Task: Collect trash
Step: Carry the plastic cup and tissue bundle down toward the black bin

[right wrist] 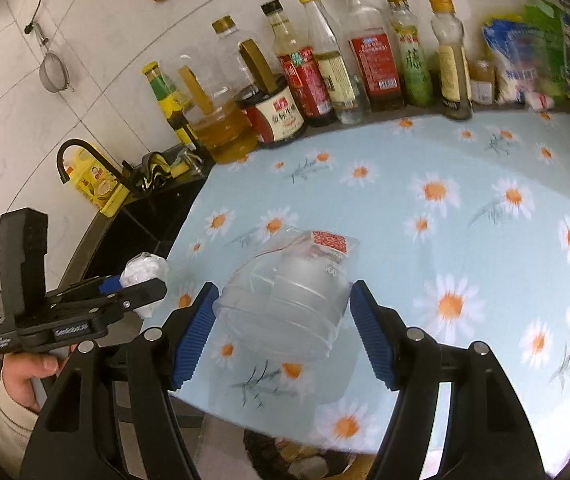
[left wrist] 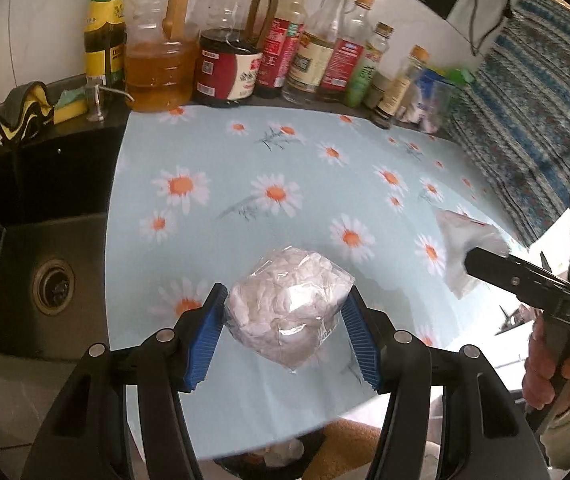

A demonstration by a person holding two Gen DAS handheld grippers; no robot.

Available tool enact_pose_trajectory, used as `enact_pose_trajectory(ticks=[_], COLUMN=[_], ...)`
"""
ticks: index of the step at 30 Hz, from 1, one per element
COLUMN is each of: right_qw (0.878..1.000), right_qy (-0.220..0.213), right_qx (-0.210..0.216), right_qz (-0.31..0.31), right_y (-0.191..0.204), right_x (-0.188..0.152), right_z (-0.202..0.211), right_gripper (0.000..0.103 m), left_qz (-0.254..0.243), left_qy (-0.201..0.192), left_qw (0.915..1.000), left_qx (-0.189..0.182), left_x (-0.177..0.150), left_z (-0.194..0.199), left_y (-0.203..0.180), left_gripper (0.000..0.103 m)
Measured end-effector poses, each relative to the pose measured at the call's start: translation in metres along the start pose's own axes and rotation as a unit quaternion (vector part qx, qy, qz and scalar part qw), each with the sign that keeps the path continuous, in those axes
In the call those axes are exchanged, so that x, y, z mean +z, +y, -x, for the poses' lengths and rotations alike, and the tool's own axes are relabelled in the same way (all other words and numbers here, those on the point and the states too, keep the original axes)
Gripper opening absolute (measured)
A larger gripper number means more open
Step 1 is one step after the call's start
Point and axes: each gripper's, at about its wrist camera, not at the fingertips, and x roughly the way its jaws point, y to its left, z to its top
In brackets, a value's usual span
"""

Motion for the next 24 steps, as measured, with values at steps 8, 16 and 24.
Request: enact_pose_trajectory(ticks=[8,16,24], right_qw=[1.000,0.999,0.997], right_qy=[0.015,0.039,0.071], right_qx=[-0.013,-0.020,-0.022], right_qz=[-0.005,-0.021,-0.024], right_y=[0.030,0.051,0.064], right_x=[-0.046,-0.101,-0.140], right_z=[0.007,0.010,0.007], right_gripper=[0.068,0.068,0.068], left_qz=[0.002,0.010,0.023], left_qy=[0.022,0.046,0.076], left_qw=[0.9994,0.9976,0.9948], left_qx=[-0.026,-0.051,-0.065], left_x=[-0.052,-0.107,-0.148], left_z=[0.012,0.016,0.005], left_y=[0.007,0.013,0.015], left_gripper=[0.056,0.056,0.056])
